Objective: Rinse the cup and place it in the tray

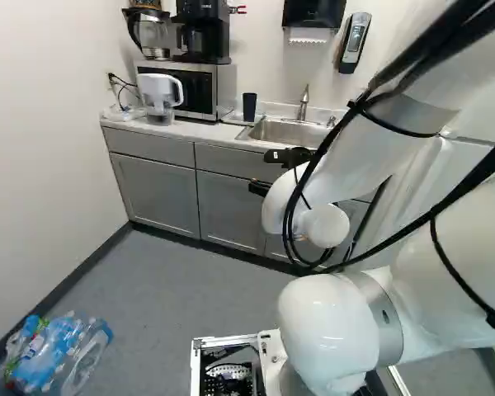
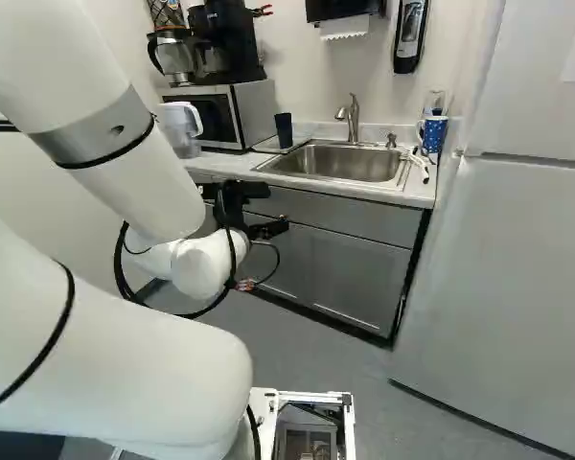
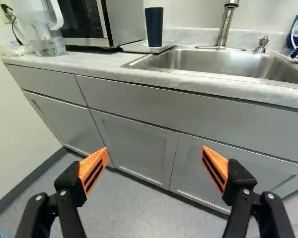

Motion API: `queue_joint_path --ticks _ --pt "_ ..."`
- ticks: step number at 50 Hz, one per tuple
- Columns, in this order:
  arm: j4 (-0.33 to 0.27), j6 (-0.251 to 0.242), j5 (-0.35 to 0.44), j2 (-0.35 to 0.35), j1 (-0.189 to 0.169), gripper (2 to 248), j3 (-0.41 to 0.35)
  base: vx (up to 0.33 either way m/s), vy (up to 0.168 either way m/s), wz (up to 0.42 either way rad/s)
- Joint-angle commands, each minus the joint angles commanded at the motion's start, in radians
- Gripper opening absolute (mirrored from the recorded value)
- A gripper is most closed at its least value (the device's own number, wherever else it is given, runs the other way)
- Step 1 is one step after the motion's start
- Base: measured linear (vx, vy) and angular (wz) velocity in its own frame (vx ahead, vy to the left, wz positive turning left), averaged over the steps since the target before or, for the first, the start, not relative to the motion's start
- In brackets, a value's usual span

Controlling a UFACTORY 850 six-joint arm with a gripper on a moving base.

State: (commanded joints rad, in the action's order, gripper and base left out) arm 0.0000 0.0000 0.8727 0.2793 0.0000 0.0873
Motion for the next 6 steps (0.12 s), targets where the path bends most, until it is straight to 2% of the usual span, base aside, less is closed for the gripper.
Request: queue_joint_path --ticks 6 --pt "0.000 0.000 0.000 0.000 0.000 247 0.000 0.000 0.000 0.000"
